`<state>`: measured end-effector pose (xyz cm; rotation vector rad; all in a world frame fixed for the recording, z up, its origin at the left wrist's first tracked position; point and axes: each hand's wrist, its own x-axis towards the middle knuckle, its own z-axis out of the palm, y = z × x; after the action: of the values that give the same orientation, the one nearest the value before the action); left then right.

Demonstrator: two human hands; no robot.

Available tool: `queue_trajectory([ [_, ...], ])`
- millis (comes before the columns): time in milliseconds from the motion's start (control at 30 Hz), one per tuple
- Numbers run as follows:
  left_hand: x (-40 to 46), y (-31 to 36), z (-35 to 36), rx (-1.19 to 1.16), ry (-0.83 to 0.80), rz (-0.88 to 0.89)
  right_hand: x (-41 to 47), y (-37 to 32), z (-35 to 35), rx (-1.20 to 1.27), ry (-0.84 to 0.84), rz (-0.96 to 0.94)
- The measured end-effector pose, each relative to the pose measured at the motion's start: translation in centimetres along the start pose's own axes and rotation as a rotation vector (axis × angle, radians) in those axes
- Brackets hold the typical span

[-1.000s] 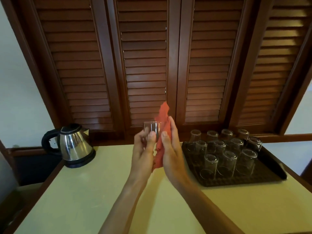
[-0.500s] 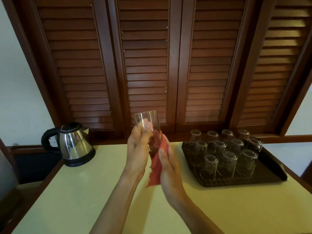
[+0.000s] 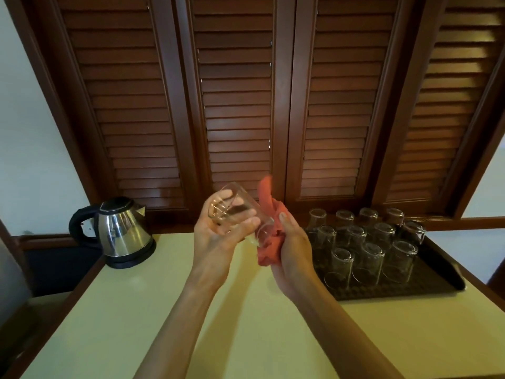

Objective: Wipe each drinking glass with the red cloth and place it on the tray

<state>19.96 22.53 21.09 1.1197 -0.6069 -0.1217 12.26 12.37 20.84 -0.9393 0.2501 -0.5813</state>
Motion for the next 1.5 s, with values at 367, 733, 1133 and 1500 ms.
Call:
queue_trajectory([
  [367,0.8,0.6,-0.1,-0.064,0.005,0.066,-1.1,-1.0,1.3,0.044,0.017,0.151],
  [733,-0.6,-1.3,-0.4,0.082,0.092,0.021,2.0,-1.8,0.4,0.213,0.180,0.344],
  [1133,-1.4,-1.5,-0.1,0.194,0.028,-0.155,2.0,-1.7,1.9,-0.120,0.202,-0.270],
  [1500,-1.7,-0.3,1.0,0.003,-0.055,-0.188,0.2,2.6,0.8,-0.697,-0.063,-0.749],
])
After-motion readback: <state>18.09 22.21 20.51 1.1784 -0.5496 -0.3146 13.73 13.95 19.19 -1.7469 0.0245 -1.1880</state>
